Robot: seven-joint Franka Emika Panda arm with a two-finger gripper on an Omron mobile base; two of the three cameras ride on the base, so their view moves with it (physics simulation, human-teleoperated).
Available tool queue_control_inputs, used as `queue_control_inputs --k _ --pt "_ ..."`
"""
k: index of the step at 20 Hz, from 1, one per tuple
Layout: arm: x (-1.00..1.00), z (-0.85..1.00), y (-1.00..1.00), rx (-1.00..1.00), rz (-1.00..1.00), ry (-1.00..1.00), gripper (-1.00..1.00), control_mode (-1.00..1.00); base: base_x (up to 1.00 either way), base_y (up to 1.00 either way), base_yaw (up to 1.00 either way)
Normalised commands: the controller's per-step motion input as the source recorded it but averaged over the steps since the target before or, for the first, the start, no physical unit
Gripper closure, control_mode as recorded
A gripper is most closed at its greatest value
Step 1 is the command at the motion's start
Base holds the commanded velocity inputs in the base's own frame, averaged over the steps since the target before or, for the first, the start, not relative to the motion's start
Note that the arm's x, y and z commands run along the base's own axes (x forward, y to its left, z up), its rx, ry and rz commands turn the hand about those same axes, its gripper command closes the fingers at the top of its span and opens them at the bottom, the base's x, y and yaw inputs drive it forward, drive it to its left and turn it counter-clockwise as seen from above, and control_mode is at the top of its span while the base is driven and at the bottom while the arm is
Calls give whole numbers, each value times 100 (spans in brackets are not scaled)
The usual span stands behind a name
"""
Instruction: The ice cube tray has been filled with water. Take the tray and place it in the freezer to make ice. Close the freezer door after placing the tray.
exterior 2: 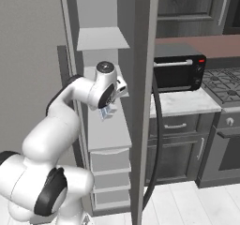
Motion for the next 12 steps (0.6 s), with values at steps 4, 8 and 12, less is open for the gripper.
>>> queue_control_inputs --k 4,8,12 --pt "44 0 0 0 3 0 100 -100 0 0 0" --pt "55 0 0 0 5 0 100 -100 0 0 0" --pt "52 -4 0 0 5 0 100 -100 0 0 0"
